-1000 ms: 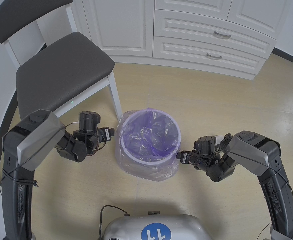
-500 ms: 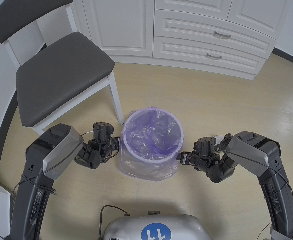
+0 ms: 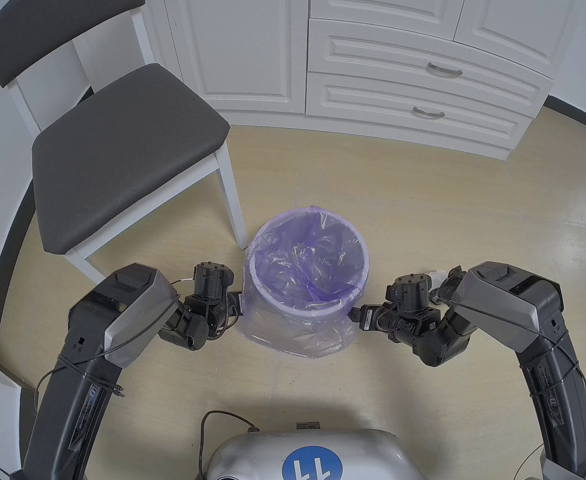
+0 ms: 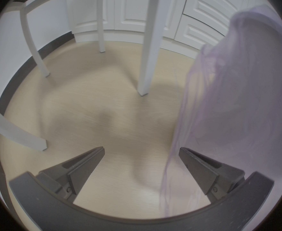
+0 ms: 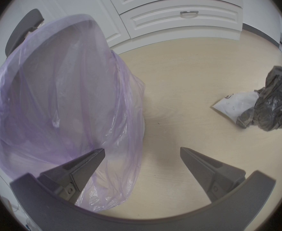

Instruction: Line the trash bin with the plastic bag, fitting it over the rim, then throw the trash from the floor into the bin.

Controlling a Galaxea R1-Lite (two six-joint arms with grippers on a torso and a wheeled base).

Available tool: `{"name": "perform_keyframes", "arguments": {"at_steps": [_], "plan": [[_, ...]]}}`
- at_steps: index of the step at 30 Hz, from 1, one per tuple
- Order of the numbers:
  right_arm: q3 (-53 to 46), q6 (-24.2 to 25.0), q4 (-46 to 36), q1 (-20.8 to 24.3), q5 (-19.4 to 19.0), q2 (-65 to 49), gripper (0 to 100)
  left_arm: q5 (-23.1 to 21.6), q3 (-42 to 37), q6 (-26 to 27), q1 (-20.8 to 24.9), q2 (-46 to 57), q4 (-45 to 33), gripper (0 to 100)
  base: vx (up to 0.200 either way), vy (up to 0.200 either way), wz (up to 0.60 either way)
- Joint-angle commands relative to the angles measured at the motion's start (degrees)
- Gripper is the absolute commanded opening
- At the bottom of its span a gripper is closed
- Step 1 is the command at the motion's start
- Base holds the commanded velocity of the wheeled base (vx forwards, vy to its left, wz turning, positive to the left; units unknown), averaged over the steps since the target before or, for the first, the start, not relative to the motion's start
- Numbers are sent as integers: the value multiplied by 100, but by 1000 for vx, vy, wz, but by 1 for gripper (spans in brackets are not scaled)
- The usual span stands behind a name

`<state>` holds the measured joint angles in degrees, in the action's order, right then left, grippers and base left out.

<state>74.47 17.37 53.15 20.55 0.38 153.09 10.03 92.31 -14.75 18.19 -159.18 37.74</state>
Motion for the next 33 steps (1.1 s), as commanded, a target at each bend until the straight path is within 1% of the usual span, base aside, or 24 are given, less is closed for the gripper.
{"name": "perform_keyframes", "arguments": {"at_steps": [1, 2, 4, 7, 8, 9, 11, 12, 13, 14, 17, 18, 19, 23, 27, 33], "plan": [[-126, -181, 2, -78, 6, -165, 100, 183, -81, 7, -166, 10, 23, 100, 0, 0, 0], [-214, -392, 2, -139, 6, -271, 100, 315, -160, 7, -237, 98, 75, 100, 0, 0, 0], [-354, -665, 2, -245, -3, -420, 100, 464, -406, 16, -325, 309, 119, 100, 0, 0, 0], [-583, -1069, 2, -394, 6, -702, 100, 473, -1233, 16, -404, 872, 427, 100, 0, 0, 0], [-618, -1122, 2, -412, 6, -745, 100, 447, -1400, 7, -404, 959, 524, 100, 0, 0, 0], [-715, -1245, 2, -473, 6, -886, 100, 306, -1953, 7, -413, 1311, 910, 100, 0, 0, 0], [-829, -1333, 2, -526, 6, -1062, 100, -36, -2639, 42, -386, 1663, 1438, 100, 0, 0, 0], [-917, -1368, 2, -544, 6, -1176, 100, -239, -3105, 78, -351, 1891, 1807, 100, 0, 0, 0], [-935, -1377, 2, -544, 6, -1202, 100, -265, -3201, 95, -342, 1944, 1877, 100, 0, 0, 0], [-1031, -1412, 2, -570, 6, -1334, 100, -327, -3615, 227, -281, 2172, 2158, 100, 0, 0, 0], [-1181, -1509, 2, -588, 6, -1519, 100, -344, -4203, 420, -70, 2462, 2466, 100, 0, 0, 0], [-1189, -1509, 2, -588, 6, -1536, 100, -344, -4230, 429, -61, 2471, 2475, 100, 0, 0, 0], [-1269, -1588, 2, -614, 6, -1651, 100, -344, -4449, 447, 88, 2612, 2580, 100, 0, 0, 0], [-1444, -1693, 11, -623, 50, -1888, 100, -362, -4625, 447, 317, 2752, 2607, 100, 0, 0, 0], [-1497, -1755, 11, -632, 156, -1958, 100, -379, -4581, 438, 484, 2709, 2607, 100, 0, 0, 0], [-1488, -1764, 11, -667, 156, -1923, 100, -379, -4493, 447, 616, 2515, 2598, 100, 0, 0, 0]]}}
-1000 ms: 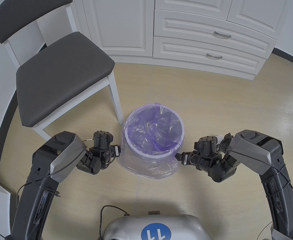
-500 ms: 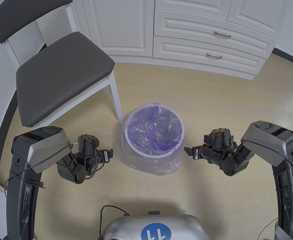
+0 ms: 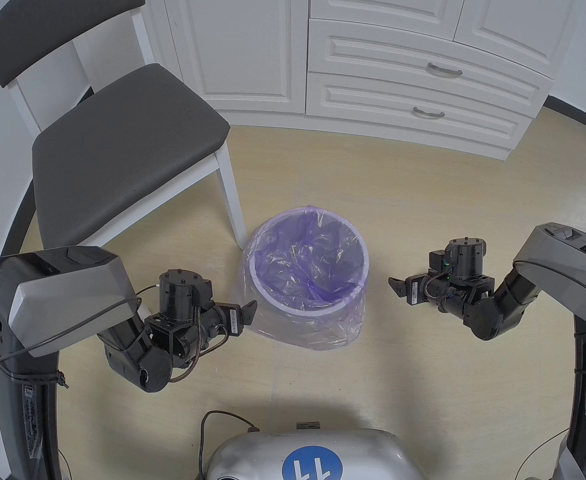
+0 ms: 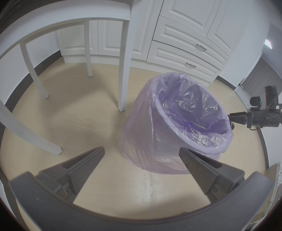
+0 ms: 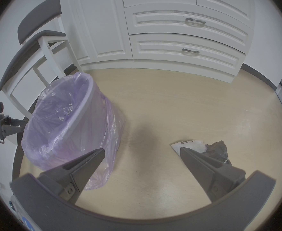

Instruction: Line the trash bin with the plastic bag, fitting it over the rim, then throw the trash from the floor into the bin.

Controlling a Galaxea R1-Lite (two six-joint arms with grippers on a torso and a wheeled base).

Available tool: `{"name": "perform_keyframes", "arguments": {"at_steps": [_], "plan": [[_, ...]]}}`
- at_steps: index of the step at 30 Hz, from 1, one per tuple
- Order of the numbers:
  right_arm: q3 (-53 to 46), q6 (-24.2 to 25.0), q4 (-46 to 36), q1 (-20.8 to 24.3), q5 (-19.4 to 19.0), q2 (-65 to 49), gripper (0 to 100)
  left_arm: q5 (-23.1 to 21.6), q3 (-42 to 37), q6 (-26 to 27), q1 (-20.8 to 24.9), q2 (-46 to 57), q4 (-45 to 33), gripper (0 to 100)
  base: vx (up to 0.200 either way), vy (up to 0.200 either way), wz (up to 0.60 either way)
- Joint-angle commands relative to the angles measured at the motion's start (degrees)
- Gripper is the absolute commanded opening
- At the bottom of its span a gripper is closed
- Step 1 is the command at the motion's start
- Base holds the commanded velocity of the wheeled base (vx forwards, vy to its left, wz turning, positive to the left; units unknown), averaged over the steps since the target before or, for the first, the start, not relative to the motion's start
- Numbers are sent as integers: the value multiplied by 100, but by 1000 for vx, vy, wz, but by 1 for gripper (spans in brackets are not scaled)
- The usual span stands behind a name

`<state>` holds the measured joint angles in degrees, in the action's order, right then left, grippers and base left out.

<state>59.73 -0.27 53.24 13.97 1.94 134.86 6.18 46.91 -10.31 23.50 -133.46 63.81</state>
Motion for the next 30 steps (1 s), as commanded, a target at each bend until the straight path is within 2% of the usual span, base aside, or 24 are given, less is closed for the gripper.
{"name": "perform_keyframes", "arguments": {"at_steps": [1, 8, 16, 18, 22, 30], "plan": [[-14, 0, 3, -8, 0, -101, 100, 15, 99, 3, 84, -171, -8, 100, 0, 0, 0], [3, -26, 3, -8, 0, -66, 100, 24, 582, -15, -39, -751, 0, 100, 0, 0, 0], [205, -70, 3, -131, 0, 251, 100, 6, 1532, 3, -109, -1569, -228, 100, 0, 0, 0], [240, -79, 3, -158, -9, 286, 100, 15, 2270, 12, -65, -1920, -729, 100, 0, 0, 0], [284, -79, 3, -184, -9, 356, 100, 50, 3131, -15, -4, -2087, -1467, 100, 0, 0, 0], [284, -79, 3, -202, -9, 348, 100, 67, 3632, -32, 49, -2289, -1564, 100, 0, 0, 0]]}}
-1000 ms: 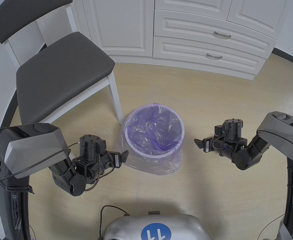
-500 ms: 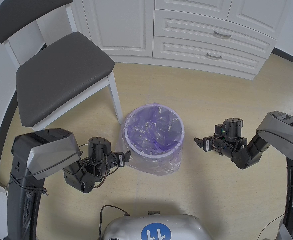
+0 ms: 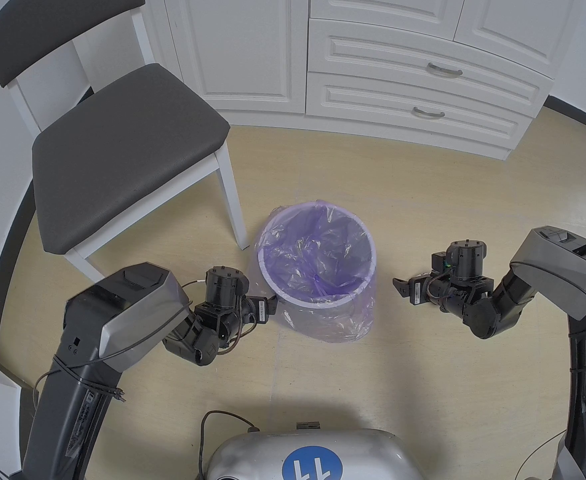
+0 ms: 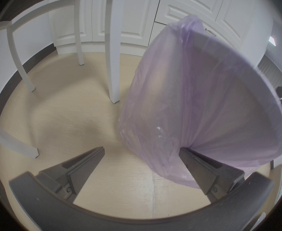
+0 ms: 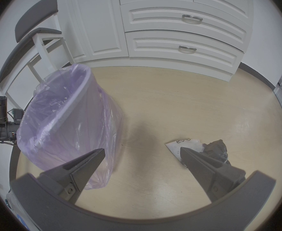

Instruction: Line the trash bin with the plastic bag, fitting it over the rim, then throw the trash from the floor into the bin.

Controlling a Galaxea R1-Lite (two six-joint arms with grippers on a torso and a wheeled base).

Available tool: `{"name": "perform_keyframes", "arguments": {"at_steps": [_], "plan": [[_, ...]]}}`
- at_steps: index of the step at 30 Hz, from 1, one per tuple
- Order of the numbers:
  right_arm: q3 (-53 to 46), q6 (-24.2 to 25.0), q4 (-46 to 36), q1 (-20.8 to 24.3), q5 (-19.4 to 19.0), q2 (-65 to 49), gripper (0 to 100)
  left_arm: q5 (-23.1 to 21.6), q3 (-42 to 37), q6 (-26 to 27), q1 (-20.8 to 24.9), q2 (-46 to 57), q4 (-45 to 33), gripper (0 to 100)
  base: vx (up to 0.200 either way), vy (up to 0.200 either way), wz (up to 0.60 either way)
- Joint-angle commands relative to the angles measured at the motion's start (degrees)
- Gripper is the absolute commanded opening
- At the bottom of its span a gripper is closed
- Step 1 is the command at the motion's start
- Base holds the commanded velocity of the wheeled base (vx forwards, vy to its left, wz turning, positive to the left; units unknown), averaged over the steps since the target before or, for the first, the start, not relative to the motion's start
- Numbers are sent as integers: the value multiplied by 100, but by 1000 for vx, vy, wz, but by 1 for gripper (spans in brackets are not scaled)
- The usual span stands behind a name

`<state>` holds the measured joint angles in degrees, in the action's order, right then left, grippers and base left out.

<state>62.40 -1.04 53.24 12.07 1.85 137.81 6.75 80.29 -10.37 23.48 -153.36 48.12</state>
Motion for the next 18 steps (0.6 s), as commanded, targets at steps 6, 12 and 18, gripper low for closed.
{"name": "perform_keyframes", "arguments": {"at_steps": [6, 12, 18], "plan": [[-18, -2, 3, -12, -1, 9, 100, 212, 31, -211, 16, -10, 137, 100, 0, 0, 0], [-44, -2, 11, -12, -1, -18, 100, 151, -1024, -211, -80, 614, 638, 100, 0, 0, 0], [79, 51, 170, 32, 8, 17, 100, 133, -2263, -184, -124, 1229, 1253, 100, 0, 0, 0]]}}
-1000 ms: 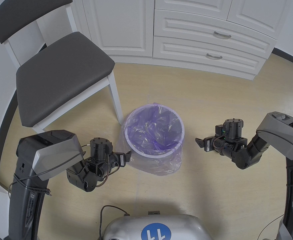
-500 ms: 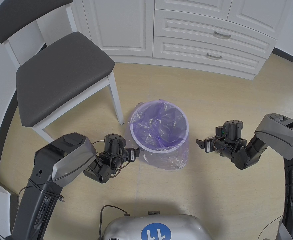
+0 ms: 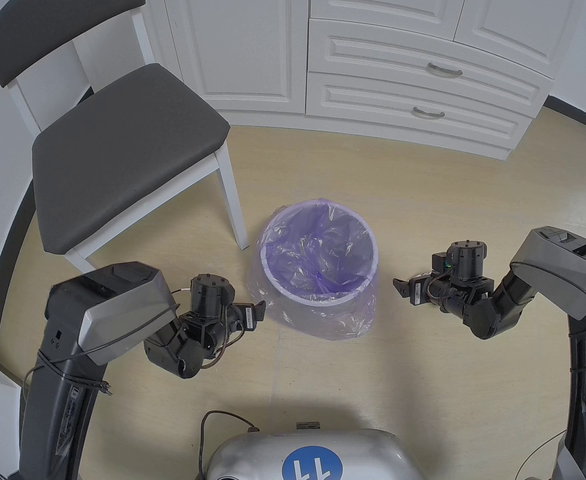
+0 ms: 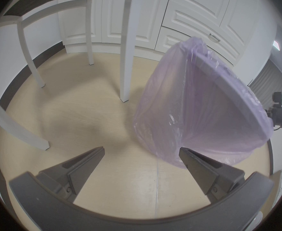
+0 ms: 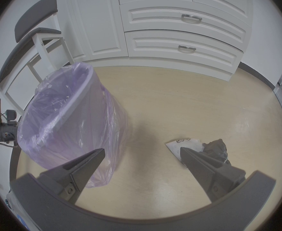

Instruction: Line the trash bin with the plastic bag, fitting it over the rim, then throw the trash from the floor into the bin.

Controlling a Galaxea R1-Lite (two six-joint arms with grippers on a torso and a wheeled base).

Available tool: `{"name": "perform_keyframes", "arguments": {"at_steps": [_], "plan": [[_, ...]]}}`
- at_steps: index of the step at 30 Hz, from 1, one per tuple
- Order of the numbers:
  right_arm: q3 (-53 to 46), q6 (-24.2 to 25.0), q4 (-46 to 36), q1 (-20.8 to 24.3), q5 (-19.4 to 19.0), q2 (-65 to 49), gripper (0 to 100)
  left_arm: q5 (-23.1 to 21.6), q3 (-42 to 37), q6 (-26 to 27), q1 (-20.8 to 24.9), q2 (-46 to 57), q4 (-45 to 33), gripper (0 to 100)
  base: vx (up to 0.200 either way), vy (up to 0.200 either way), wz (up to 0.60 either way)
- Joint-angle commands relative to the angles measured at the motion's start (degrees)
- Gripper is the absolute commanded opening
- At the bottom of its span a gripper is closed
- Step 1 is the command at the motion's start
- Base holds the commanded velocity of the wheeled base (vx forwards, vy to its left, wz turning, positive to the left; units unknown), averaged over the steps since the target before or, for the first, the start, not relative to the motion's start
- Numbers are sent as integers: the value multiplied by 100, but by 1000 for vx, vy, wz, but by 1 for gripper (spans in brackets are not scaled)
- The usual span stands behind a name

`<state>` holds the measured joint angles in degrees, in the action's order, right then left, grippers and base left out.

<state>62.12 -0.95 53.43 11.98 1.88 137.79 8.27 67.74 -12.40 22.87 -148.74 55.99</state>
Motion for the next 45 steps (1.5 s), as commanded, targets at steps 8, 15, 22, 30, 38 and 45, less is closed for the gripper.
{"name": "perform_keyframes", "arguments": {"at_steps": [8, 15, 22, 30, 38, 45], "plan": [[1127, 526, 607, 287, 805, 538, 100, -18, -2125, 18, -107, 1383, 1019, 100, 0, 0, 0], [2858, 1563, 255, 656, 902, 978, 100, -18, -2925, 18, -204, 1919, 1423, 100, 0, 0, 0], [4686, 2828, -931, 832, 849, 1558, 100, -36, -3927, -26, -257, 2209, 2320, 100, 0, 0, 0], [5247, 4024, -2118, 867, 155, 1760, 100, -27, -4683, -87, -239, 1998, 3190, 100, 0, 0, 0], [5247, 4059, -2170, 867, 67, 1778, 100, -9, -4762, -483, -37, 2094, 3190, 100, 0, 0, 0], [5247, 4059, -2654, 867, 85, 1593, 100, 0, -4753, -509, 33, 2103, 3199, 100, 0, 0, 0]]}}
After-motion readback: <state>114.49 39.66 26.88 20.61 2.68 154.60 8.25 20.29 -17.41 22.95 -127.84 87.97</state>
